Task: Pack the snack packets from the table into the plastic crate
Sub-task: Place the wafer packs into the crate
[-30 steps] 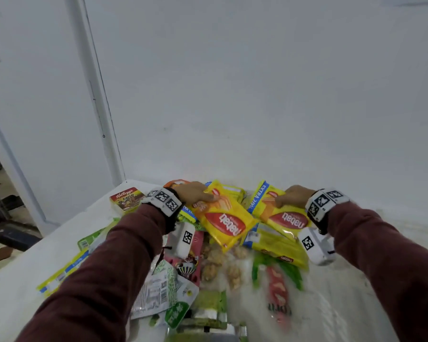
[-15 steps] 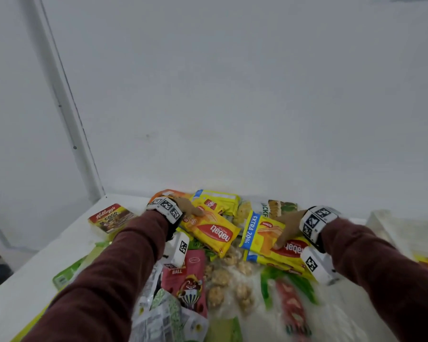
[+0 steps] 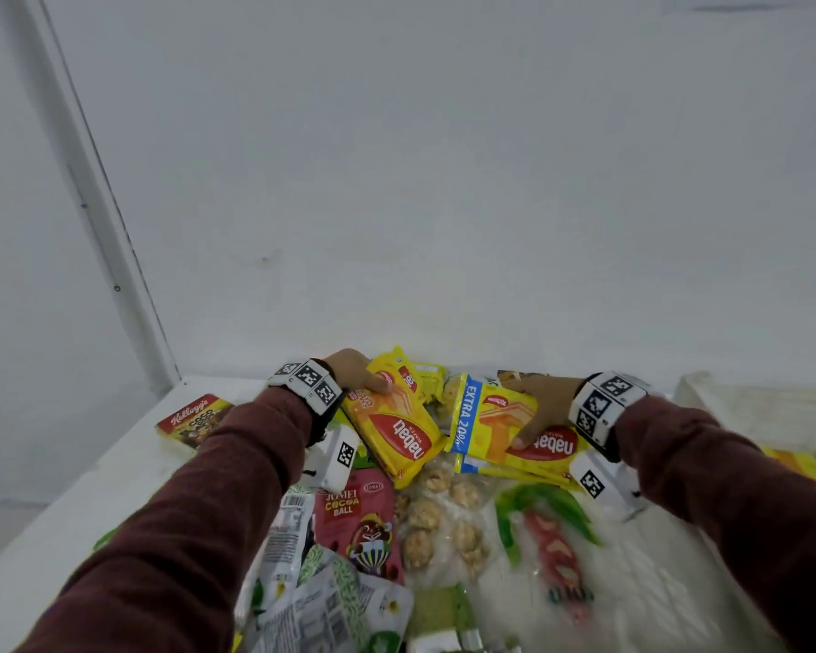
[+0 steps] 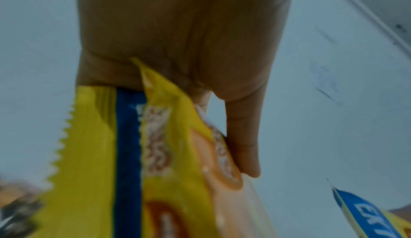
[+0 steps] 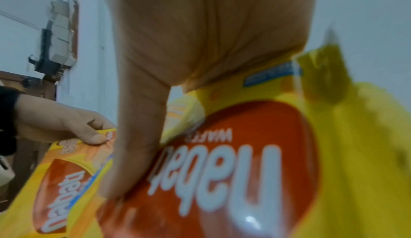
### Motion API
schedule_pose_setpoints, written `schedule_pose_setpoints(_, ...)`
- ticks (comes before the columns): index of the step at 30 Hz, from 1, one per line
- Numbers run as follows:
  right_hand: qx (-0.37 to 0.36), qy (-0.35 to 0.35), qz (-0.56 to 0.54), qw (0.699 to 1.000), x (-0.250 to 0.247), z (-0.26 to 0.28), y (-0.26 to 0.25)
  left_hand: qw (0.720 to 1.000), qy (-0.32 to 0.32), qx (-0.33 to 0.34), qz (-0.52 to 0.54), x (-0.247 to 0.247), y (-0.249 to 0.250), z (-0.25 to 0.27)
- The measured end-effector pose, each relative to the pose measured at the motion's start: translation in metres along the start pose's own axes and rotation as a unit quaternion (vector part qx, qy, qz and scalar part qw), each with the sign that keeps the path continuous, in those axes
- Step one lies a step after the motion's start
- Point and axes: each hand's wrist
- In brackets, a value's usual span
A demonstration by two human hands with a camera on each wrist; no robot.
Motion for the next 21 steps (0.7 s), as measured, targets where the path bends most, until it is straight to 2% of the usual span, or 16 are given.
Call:
schedule_pose_setpoints(6, -0.008, 0.094, 0.009, 0.996, -0.031, 0.051, -0.014, 0.991, 0.086, 0.1, 0.008, -0.025, 0.034, 0.04)
schedule_pose_setpoints(12, -0.013, 0.189, -0.036, 0.981, -0.061, 0.127, -0.006, 0.952, 0.166, 0.231, 0.11, -0.036, 0.085, 0.07)
schedule_pose_setpoints(16, 0.006, 0.228, -0.045, 0.973, -0.061, 0.18, 0.018, 0.932, 0.165, 0.293, 0.136, -0.015, 0.135, 0.095)
schedule_pose_setpoints(21, 0.034, 0.253, -0.058, 0.965, -0.045, 0.246, 0.073, 0.92, 0.134, 0.338, 0.149, 0.037, 0.205, 0.115)
Point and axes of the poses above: each hand's wrist, its own z-axis away from the middle knuckle, its own x-axis out of the palm, y = z × x, and after that the axes turned 15 degrees about -y, right-handed
